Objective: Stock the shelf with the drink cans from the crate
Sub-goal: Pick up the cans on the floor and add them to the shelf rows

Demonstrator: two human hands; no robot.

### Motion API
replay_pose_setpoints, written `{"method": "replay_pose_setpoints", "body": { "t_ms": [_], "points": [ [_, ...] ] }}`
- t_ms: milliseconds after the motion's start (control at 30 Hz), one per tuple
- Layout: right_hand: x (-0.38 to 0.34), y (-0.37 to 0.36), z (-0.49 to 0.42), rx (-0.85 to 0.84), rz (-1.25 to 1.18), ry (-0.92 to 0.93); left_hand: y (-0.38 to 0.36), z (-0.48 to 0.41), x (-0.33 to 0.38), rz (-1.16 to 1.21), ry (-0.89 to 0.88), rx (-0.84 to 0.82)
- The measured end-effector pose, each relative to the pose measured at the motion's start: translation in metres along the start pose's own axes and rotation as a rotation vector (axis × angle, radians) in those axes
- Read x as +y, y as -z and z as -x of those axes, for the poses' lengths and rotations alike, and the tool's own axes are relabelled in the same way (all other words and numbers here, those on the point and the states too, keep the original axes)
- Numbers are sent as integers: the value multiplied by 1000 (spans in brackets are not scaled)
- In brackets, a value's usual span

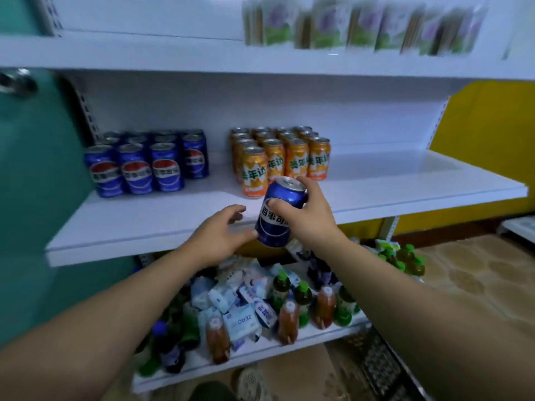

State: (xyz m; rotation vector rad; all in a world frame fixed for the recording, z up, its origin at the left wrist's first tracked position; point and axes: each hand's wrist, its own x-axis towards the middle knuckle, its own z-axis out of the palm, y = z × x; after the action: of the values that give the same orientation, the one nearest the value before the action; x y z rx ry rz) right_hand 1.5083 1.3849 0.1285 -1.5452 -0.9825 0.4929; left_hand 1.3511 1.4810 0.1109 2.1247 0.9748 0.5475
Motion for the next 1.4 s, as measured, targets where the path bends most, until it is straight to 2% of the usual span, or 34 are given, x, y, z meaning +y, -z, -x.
{"method": "replay_pose_setpoints", "body": {
  "t_ms": [100, 233, 333, 467, 800, 1267, 1400],
  "points": [
    [-21, -37, -12, -73, 11, 22, 61, 8, -36, -261, 68, 93],
    [-35, -86, -31, -157, -3, 45, 123, 5, -93, -544, 253, 12],
    [-38, -115, -47, -191, -5, 53, 141, -3, -122, -671, 369, -2],
    [-33, -143, -75, -216, 31, 55, 135, -9, -136, -781, 360, -6],
    [-28, -184, -140, -274, 64, 85, 133, -14, -146, -814, 344, 40],
    [-23, -210, -167, -172, 96, 73, 132, -13, -146, -800, 337, 54],
    [-25, -213, -169, -181, 168, 56, 134, -14, -146, -793, 345, 47]
  ]
}}
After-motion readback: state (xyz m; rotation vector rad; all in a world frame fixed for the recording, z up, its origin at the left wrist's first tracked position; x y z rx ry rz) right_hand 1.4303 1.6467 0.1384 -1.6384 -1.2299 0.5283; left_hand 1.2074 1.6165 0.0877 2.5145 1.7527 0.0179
